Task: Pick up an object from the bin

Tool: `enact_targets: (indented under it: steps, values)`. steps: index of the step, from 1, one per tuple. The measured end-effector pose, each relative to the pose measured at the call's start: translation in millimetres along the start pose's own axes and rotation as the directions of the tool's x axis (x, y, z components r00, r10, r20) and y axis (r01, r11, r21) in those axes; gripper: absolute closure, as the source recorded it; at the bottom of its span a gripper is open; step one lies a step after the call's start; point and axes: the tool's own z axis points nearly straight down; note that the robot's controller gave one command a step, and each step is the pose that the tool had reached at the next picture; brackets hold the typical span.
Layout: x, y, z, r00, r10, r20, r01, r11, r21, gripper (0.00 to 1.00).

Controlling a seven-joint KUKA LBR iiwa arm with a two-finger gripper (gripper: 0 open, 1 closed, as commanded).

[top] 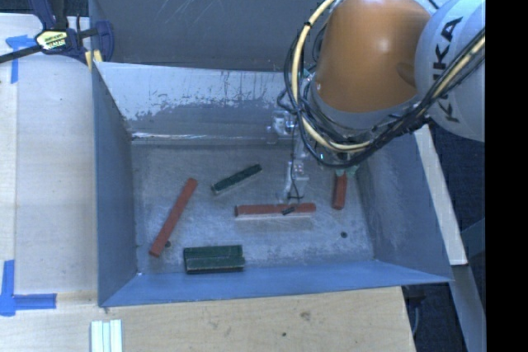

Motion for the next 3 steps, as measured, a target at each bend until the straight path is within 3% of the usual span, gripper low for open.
enact_targets:
  steps: [1, 2, 3]
  values:
    - [-1.5, 0, -4, 1.0, 0.002, 0.008, -0.002, 1.0, -0.001, 0.0]
    - [-46.5, 11, 55, 0.996, -0.085, 0.014, 0.085, 0.996, 0.0, 0.0]
    - [-75.3, 18, 81, 0.947, -0.32, 0.007, 0.32, 0.947, 0.002, 0.0]
